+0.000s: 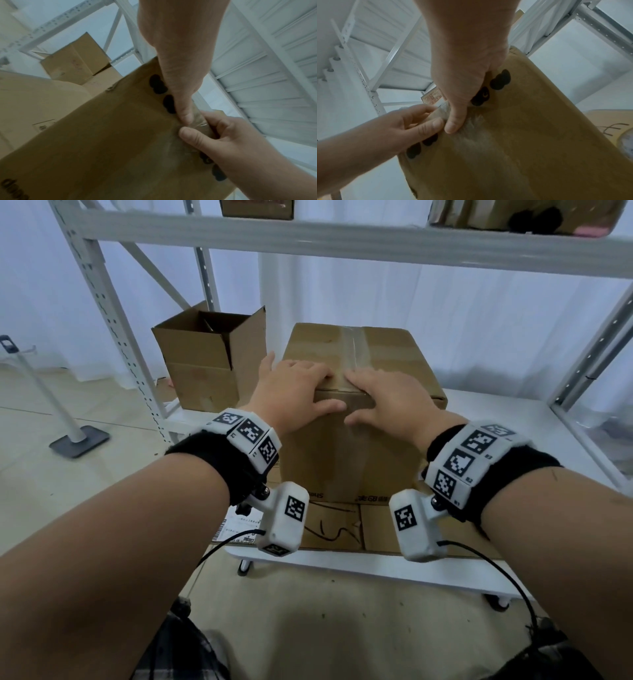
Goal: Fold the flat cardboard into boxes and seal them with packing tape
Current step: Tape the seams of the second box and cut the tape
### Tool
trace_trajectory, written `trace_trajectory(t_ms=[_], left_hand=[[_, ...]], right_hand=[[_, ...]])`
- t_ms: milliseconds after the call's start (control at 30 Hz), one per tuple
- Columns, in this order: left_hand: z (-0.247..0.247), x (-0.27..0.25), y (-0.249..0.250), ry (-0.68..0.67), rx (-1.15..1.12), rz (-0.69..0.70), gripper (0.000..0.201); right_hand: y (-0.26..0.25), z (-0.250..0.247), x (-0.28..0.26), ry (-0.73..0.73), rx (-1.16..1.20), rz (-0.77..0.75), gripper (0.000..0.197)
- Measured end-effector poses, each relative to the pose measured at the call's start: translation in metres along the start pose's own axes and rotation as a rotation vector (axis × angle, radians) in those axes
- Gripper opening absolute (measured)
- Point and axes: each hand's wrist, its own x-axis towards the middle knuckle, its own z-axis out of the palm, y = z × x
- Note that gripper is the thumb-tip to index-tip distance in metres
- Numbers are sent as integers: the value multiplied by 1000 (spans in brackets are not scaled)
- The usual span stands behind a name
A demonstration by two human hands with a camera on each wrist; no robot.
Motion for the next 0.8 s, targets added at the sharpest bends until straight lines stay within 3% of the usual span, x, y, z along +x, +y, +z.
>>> trace_trajectory(t_ms=[100, 167, 233, 267, 333, 400, 433, 500, 600, 800], left_hand=[[-8, 6, 6, -108, 44, 125, 60], [-15, 9, 3, -163, -6, 101, 62], [-20, 11, 2, -145, -76, 73, 73], [-22, 11, 3, -133, -100, 74, 73], [-24, 12, 8, -124, -129, 93, 50], [-24, 13, 14, -125, -162, 103, 34], [-24, 13, 15, -128, -168, 102, 30], [-22, 15, 18, -166, -166, 125, 32], [-23, 21, 20, -321, -115, 156, 44], [-23, 57, 31, -487, -73, 115, 49]], right_hand=[[5, 0, -7, 52, 106, -29, 53], [8, -6, -10, 54, 169, -30, 47], [11, -13, -9, 55, 277, -15, 30], [12, -15, -7, 64, 368, 31, 31], [14, -20, -2, 112, 491, 135, 37], [17, -17, 5, 99, 263, 240, 39], [19, -12, 6, 8, 91, 327, 46], [23, -8, 10, -167, 4, 484, 62], [34, -10, 20, -229, 126, 422, 81], [36, -17, 12, -104, 267, 369, 38]])
